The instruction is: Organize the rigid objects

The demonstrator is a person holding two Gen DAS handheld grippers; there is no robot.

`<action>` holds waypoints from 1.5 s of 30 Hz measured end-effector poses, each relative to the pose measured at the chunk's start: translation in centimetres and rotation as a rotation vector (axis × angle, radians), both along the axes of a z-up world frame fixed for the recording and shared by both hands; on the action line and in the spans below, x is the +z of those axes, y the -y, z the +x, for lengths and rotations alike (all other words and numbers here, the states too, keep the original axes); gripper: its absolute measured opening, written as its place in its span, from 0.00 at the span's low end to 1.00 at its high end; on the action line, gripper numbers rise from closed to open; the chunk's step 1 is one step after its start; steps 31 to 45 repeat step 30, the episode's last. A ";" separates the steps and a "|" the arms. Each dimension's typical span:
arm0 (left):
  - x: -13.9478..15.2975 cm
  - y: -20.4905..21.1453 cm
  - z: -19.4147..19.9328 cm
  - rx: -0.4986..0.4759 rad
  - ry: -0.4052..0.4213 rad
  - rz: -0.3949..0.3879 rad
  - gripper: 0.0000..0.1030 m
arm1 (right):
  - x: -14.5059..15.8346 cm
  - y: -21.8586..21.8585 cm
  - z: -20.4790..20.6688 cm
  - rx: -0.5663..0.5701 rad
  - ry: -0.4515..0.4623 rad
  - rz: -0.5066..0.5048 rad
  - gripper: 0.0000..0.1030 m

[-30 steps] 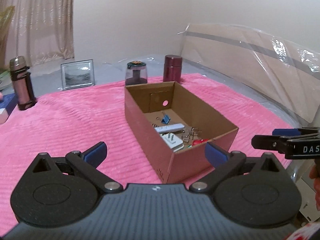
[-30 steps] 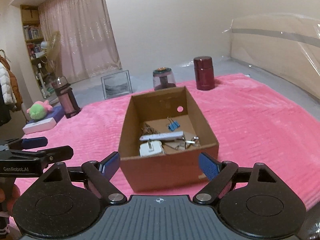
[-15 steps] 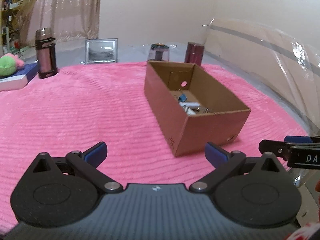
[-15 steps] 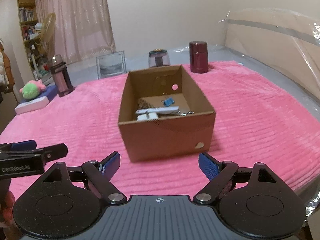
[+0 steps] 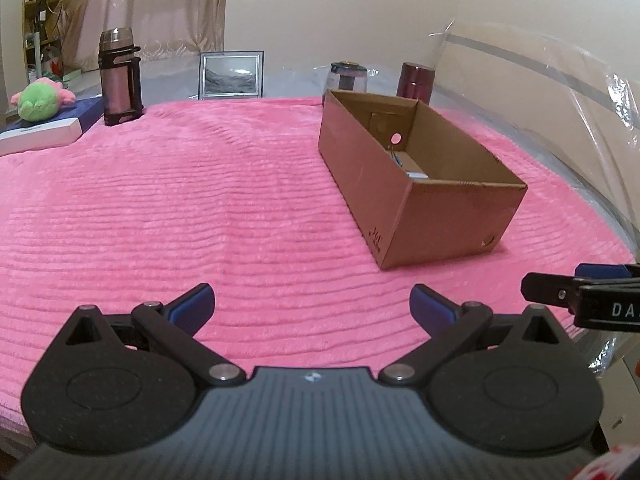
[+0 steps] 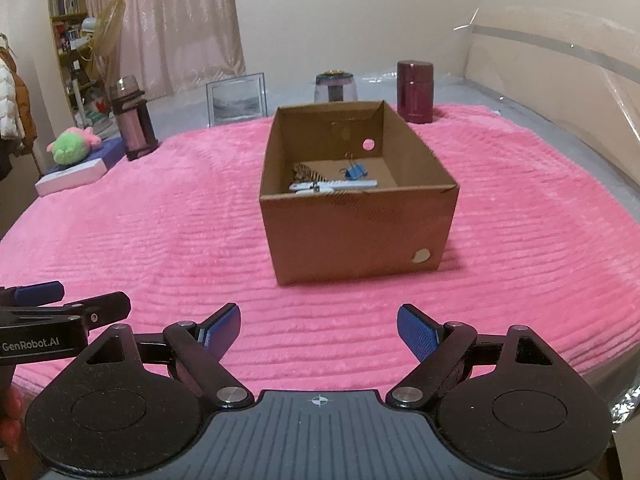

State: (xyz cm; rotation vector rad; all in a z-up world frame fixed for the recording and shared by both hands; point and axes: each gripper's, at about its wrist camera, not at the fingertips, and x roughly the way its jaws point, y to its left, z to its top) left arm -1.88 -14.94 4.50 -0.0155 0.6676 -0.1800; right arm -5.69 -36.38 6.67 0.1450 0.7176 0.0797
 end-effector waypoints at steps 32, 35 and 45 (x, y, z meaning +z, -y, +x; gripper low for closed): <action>-1.0 -0.3 0.3 0.013 -0.024 -0.020 0.99 | -1.2 -0.7 0.7 0.015 -0.038 0.002 0.80; -1.0 -0.3 0.3 0.013 -0.024 -0.020 0.99 | -1.2 -0.7 0.7 0.015 -0.038 0.002 0.80; -1.0 -0.3 0.3 0.013 -0.024 -0.020 0.99 | -1.2 -0.7 0.7 0.015 -0.038 0.002 0.80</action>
